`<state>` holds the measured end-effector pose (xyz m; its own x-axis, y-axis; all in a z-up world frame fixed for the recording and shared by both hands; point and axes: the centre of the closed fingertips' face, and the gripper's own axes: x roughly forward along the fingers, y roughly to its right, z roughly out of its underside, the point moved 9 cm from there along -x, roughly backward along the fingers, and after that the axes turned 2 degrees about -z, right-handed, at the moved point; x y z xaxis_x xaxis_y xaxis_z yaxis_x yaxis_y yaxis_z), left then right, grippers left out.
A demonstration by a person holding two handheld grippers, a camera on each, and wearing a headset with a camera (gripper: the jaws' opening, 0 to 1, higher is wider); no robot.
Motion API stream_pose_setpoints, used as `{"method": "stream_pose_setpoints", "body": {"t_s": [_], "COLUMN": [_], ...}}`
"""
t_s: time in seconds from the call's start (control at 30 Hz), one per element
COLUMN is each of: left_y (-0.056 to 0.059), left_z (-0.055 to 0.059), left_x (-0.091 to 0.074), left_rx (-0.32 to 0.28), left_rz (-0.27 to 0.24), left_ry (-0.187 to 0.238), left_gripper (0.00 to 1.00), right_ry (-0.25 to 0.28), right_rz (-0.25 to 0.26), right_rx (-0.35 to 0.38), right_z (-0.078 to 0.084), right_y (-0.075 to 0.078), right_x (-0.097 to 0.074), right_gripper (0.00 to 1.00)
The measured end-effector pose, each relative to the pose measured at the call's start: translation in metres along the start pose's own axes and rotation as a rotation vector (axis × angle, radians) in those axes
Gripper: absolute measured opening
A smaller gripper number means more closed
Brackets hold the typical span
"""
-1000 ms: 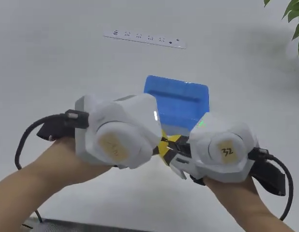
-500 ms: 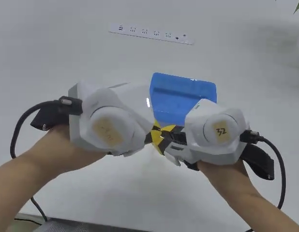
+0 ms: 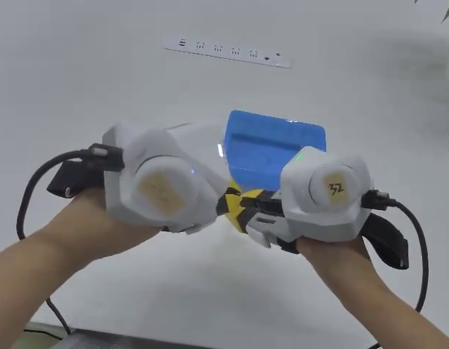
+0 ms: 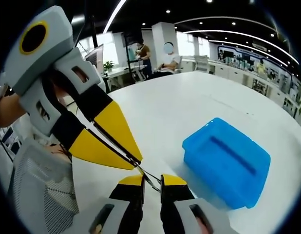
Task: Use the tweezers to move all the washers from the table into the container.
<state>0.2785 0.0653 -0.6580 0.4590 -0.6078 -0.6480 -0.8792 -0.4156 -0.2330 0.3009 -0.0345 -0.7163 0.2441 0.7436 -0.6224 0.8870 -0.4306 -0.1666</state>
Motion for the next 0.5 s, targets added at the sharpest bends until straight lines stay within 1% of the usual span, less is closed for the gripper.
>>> {"method": "stream_pose_setpoints", "body": {"t_s": [0.03, 0.1, 0.13, 0.17, 0.2, 0.23, 0.27, 0.3, 0.37, 0.4, 0.43, 0.47, 0.5], "left_y": [0.0, 0.0, 0.0, 0.0, 0.0, 0.0, 0.0, 0.0, 0.0, 0.0, 0.0, 0.001, 0.004], "left_z": [0.0, -0.001, -0.002, -0.003, -0.004, -0.004, -0.005, -0.005, -0.004, -0.002, 0.0, 0.002, 0.006], "left_x": [0.0, 0.001, 0.002, 0.003, 0.003, 0.003, 0.002, 0.001, -0.001, -0.003, -0.006, -0.009, -0.015], "left_rx": [-0.006, -0.024, -0.049, -0.063, -0.064, -0.065, -0.069, -0.096, -0.13, -0.142, -0.166, -0.183, -0.212], "left_rz": [0.001, -0.011, -0.029, -0.036, -0.041, -0.046, -0.051, -0.072, -0.079, -0.094, -0.127, -0.141, -0.177], "left_ry": [0.0, -0.002, -0.003, -0.001, 0.002, 0.002, 0.005, 0.008, 0.004, 0.009, 0.016, 0.012, 0.018], "left_gripper": [0.0, 0.0, 0.0, 0.0, 0.0, 0.0, 0.0, 0.01, 0.06, 0.08, 0.1, 0.12, 0.14], "right_ry": [0.001, -0.009, -0.019, -0.023, -0.031, -0.028, -0.031, -0.03, -0.031, -0.03, -0.028, -0.028, -0.027], "right_rz": [0.001, 0.011, 0.015, 0.019, 0.023, 0.031, 0.035, 0.042, 0.043, 0.045, 0.05, 0.051, 0.05], "right_rx": [-0.001, -0.044, -0.076, -0.089, -0.102, -0.122, -0.13, -0.138, -0.133, -0.134, -0.139, -0.138, -0.133], "right_z": [0.0, -0.001, -0.002, -0.003, -0.002, -0.002, -0.002, -0.003, -0.002, -0.002, -0.001, -0.001, -0.001], "right_y": [0.0, -0.001, -0.001, -0.002, -0.002, -0.002, -0.002, -0.001, 0.0, 0.0, 0.0, 0.0, 0.0], "right_x": [0.0, 0.0, 0.0, 0.0, 0.0, -0.001, -0.001, -0.002, -0.002, -0.003, -0.003, -0.004, -0.004], "right_gripper": [0.09, 0.08, 0.07, 0.06, 0.06, 0.05, 0.05, 0.04, 0.04, 0.04, 0.04, 0.04, 0.04]}}
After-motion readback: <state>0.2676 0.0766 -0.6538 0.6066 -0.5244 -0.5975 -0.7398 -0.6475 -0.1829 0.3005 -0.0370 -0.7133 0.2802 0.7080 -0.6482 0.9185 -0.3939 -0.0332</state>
